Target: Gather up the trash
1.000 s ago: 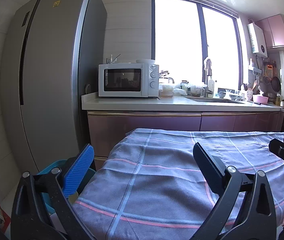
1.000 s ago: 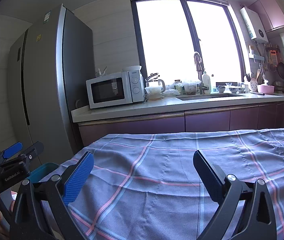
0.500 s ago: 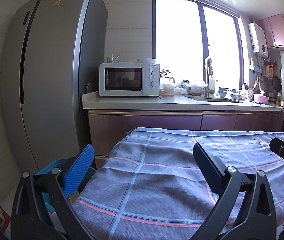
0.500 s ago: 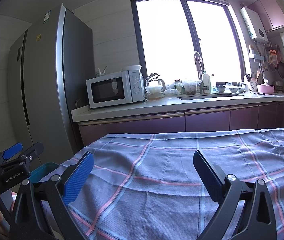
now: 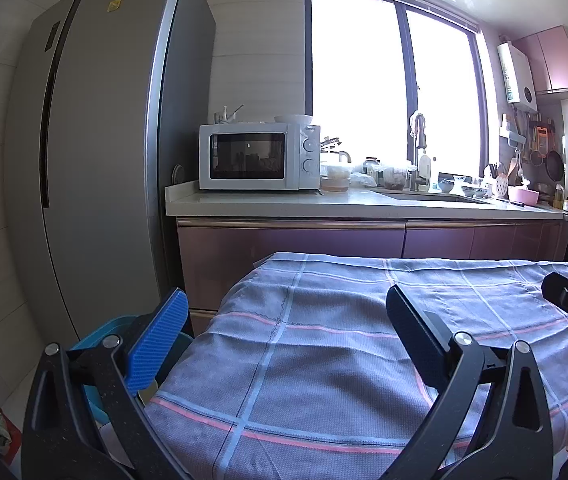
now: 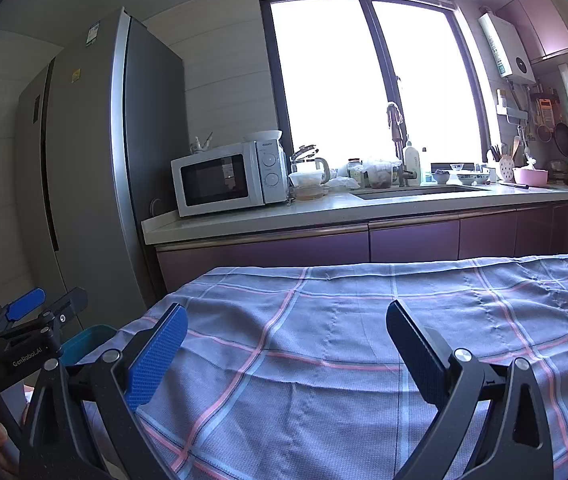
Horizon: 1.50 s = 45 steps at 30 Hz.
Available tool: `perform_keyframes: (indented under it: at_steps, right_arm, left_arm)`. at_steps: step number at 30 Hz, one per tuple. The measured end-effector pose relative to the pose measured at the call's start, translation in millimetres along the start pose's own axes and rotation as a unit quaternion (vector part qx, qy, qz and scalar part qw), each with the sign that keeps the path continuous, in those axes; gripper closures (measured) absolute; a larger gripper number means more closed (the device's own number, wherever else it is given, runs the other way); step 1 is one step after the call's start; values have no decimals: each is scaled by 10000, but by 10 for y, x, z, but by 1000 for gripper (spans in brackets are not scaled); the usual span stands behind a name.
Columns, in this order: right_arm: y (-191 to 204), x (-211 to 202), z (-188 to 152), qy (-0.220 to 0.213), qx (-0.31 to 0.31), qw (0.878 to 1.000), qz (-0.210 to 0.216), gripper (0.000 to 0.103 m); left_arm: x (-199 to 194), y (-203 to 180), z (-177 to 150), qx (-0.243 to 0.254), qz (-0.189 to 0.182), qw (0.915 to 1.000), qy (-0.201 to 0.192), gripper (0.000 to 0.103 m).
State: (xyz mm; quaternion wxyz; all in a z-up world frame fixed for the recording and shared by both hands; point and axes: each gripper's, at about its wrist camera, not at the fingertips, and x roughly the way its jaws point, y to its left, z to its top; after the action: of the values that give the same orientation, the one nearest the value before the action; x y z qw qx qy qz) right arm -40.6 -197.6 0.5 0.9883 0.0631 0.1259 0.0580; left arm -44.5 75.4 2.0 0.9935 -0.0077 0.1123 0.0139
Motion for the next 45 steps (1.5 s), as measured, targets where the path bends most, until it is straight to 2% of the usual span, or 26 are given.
perform_keyframes:
  at_steps: [45]
  right_arm:
    - [-38, 43, 11, -23, 13, 10000, -14, 7]
  left_arm:
    - [34, -44, -61, 17, 33, 10000, 48, 6]
